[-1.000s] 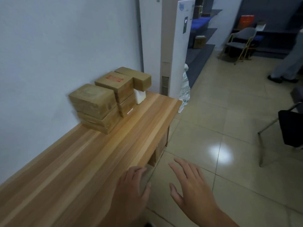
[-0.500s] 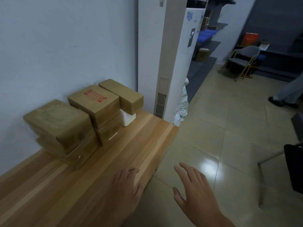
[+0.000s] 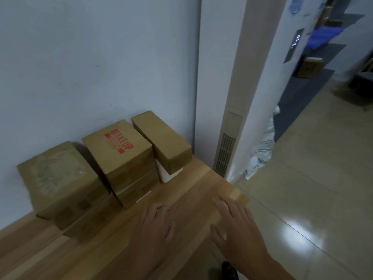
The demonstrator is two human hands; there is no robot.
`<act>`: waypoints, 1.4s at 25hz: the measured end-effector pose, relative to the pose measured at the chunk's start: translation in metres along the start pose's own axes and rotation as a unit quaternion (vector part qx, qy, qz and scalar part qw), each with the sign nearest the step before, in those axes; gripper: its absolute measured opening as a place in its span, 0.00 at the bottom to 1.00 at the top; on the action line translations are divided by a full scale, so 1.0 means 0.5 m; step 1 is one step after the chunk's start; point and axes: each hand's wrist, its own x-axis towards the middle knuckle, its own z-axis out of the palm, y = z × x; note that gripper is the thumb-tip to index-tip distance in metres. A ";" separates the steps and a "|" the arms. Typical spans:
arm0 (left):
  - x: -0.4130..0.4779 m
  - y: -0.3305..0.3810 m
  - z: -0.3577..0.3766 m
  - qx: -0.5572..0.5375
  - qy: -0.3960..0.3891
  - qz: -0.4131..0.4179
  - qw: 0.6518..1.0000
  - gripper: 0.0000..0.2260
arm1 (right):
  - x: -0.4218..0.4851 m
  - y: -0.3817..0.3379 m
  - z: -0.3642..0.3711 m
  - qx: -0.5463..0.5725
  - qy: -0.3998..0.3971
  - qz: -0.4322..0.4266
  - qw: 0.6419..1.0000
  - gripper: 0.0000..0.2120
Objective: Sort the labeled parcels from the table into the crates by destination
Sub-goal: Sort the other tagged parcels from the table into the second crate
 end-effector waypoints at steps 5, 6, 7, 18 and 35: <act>0.126 0.076 0.010 0.006 0.015 -0.125 0.992 0.20 | 0.193 0.140 0.011 0.027 -0.112 -0.065 0.991 0.35; 0.145 0.087 0.006 0.004 0.024 -0.149 0.989 0.21 | 0.227 0.158 0.006 0.030 -0.122 -0.078 0.989 0.35; 0.161 0.095 0.002 0.001 0.034 -0.170 0.985 0.21 | 0.259 0.171 0.003 0.038 -0.128 -0.089 0.987 0.34; 0.320 0.082 -0.013 -0.098 0.112 -0.324 0.934 0.26 | 0.562 0.108 0.070 0.411 -0.260 0.103 0.868 0.38; 0.395 0.112 0.003 -0.545 0.181 -0.393 0.718 0.45 | 0.599 0.098 0.055 0.598 -0.293 0.142 0.733 0.27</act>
